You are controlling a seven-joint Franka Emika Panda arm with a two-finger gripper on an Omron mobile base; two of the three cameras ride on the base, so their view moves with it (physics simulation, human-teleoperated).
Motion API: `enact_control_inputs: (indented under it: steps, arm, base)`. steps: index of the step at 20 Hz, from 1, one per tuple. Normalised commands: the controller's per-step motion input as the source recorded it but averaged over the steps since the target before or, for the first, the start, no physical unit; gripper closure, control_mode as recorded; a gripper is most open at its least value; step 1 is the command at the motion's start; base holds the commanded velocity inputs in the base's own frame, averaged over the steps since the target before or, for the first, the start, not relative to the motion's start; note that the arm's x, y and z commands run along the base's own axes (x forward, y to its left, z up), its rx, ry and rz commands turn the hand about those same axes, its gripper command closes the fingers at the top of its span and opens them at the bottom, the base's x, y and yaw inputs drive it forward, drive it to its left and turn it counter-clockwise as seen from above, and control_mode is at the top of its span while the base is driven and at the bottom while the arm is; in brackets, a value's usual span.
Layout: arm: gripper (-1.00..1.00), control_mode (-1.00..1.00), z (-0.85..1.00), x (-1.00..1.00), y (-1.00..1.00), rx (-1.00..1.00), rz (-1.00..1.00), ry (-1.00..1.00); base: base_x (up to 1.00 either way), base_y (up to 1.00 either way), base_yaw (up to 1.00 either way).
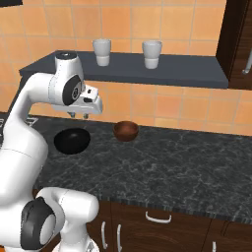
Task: Pick up the bowls on the counter and stack them on top of one another in the open cabinet. Place the smaller bowl on top of the larger bowl.
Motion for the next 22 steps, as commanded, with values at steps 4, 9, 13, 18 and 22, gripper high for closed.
enact_control_inputs:
  steps: [4,9,13,18,22]
  arm:
    - [-1.00,-1.00,-0.37,-0.01,-0.38,0.00,-0.11,0.00]
    - [-1.00,-1.00,-0.87,-0.04,-0.86,0.18,-0.52,0.00]
    - [-1.00,-1.00,-0.58,0.14,-0.76,0.28,-0.56,0.00]
    - [-1.00,-1.00,-0.14,0.57,-0.44,0.24,-0.35,0.00]
    - [-1.00,-1.00,-0.01,0.81,-0.06,0.05,-0.06,-0.02]
  base:
    - [0.00,0.00,0.00]
    - [0.00,0.00,0.00]
    - [0.00,0.00,0.00]
    - [0.00,0.00,0.00]
    - [0.00,0.00,0.00]
